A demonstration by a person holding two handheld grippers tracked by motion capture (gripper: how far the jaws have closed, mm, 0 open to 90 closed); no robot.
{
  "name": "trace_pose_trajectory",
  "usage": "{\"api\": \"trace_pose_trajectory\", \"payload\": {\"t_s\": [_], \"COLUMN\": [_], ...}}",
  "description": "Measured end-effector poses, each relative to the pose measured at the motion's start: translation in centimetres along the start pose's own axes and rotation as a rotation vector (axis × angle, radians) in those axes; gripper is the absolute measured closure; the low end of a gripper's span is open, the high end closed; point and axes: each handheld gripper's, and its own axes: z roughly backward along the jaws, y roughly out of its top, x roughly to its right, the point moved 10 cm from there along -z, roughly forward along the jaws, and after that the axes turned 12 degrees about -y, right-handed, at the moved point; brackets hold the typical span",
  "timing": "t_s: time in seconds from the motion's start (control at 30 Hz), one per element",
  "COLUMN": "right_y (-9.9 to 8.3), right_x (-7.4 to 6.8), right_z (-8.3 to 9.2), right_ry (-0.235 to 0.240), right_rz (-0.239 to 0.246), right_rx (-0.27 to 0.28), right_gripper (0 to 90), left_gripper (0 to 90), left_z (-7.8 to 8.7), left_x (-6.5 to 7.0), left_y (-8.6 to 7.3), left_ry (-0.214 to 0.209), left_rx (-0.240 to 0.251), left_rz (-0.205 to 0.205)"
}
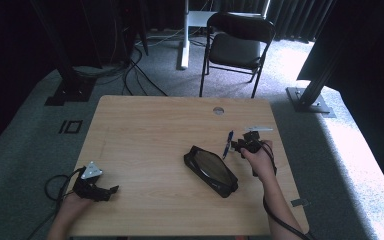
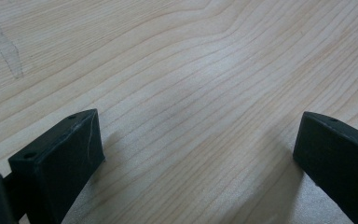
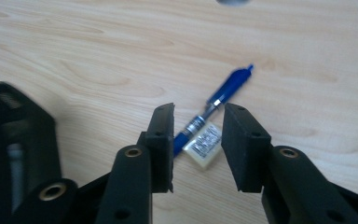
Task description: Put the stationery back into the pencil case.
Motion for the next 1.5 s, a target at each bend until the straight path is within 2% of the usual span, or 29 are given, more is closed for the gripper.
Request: {"api": "trace_pose_trajectory", "payload": {"t_s": [0.1,0.23,0.27,0.4,0.67,0.97,1.07,1.17,1.37,1.5], "right_y": [-0.4,-1.0,-1.1,-1.2,-1.0,-1.8,-2.0,-2.1,-1.8,-1.0], "right_x": [0.3,0.5,0.5,0.4,0.1,0.4,0.6,1.1,1.7,1.5], "right_z": [-0.8,-1.8,-2.2,-2.7,-3.5,-4.2,-4.0,-3.7,-2.4,-0.6], "right_ry": [-0.011,-0.014,-0.013,-0.019,-0.037,-0.067,-0.075,-0.093,-0.083,-0.058], "right_rz": [0.002,-0.023,-0.045,-0.053,-0.058,-0.049,-0.041,-0.043,-0.049,-0.025], "right_rx": [-0.02,-0.042,-0.045,-0.051,-0.06,-0.102,-0.11,-0.111,-0.099,-0.075], "right_gripper": [60.5,59.4,58.4,58.3,57.9,59.1,67.3,68.1,68.1,68.2], "left_gripper": [1.6,1.6,1.6,1.7,1.6,1.6,1.6,1.6,1.6,1.6], "left_z": [0.0,0.0,0.0,0.0,0.0,0.0,0.0,0.0,0.0,0.0], "left_x": [0.0,0.0,0.0,0.0,0.0,0.0,0.0,0.0,0.0,0.0], "left_y": [0.0,0.0,0.0,0.0,0.0,0.0,0.0,0.0,0.0,0.0], "left_ry": [0.0,0.0,0.0,0.0,0.0,0.0,0.0,0.0,0.0,0.0], "left_rx": [0.001,0.001,0.001,0.001,0.001,0.001,0.001,0.001,0.001,0.001], "left_rz": [0.0,0.0,0.0,0.0,0.0,0.0,0.0,0.0,0.0,0.0]}}
